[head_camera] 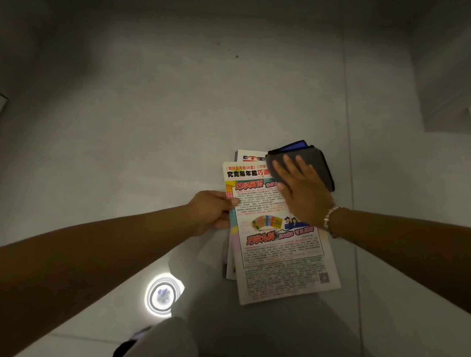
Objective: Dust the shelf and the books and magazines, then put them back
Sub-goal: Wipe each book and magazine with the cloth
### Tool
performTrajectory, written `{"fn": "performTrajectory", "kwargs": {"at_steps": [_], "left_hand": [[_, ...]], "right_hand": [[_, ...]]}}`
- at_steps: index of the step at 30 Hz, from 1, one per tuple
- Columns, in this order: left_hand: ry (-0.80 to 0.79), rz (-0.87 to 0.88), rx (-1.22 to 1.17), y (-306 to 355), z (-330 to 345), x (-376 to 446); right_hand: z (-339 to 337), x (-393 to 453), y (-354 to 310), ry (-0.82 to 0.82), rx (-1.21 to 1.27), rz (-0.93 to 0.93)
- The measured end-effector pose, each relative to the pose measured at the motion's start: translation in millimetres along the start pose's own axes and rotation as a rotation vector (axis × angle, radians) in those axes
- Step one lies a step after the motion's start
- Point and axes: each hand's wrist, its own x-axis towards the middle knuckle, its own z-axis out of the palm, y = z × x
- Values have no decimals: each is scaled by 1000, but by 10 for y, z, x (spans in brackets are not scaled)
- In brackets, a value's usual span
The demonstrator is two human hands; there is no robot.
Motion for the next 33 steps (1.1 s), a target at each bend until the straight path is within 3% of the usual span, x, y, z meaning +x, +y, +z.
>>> {"fn": "performTrajectory", "kwargs": {"at_steps": [2, 6, 10, 15, 21, 26, 33], "left_hand": [[-14, -11, -17, 14, -2, -9], [-75, -34, -105, 61, -34, -39], [-96, -21, -87, 51, -53, -46], [-112, -28, -67, 78, -54, -65], [-9, -29, -91, 34, -28, -6], [86, -45, -60, 33, 47, 22], [83, -32, -42, 65, 120, 34]], "right_hand": [[103, -149, -163, 16, 15, -7], [284, -447, -510, -104, 125, -290], [205, -348, -261, -146, 48, -395], [171, -311, -136, -51, -67, -223], [220, -496, -618, -176, 84, -441], [205, -467, -298, -188, -11, -484], [238, -367, 144, -13, -83, -215]]}}
